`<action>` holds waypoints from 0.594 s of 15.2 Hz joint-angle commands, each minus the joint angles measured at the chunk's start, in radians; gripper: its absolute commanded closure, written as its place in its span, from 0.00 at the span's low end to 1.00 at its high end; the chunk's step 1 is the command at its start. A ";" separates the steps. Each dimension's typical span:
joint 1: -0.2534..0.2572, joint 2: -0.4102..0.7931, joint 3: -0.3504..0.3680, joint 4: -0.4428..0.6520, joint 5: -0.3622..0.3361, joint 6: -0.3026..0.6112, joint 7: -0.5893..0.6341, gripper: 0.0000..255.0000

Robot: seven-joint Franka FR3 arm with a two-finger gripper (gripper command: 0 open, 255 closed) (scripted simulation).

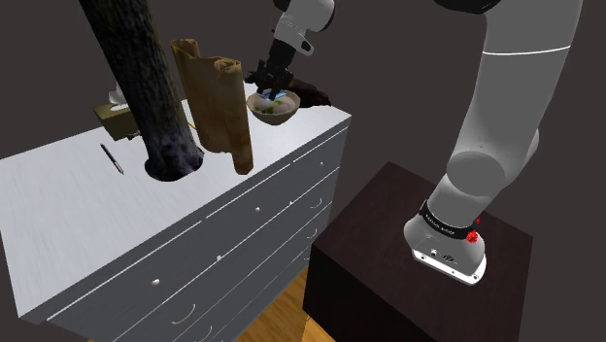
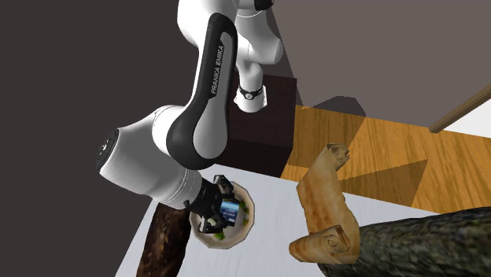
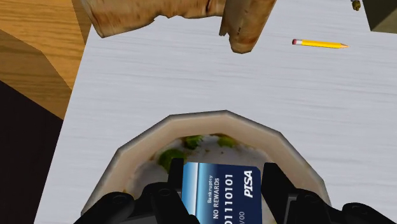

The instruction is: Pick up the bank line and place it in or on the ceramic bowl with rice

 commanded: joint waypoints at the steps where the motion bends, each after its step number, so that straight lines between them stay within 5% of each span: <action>1: 0.000 0.000 0.000 0.000 0.000 0.000 0.000 1.00; 2: 0.000 0.000 0.000 0.000 0.000 0.000 0.000 0.00; 9: -0.017 -0.015 -0.011 0.035 -0.012 -0.057 0.008 0.00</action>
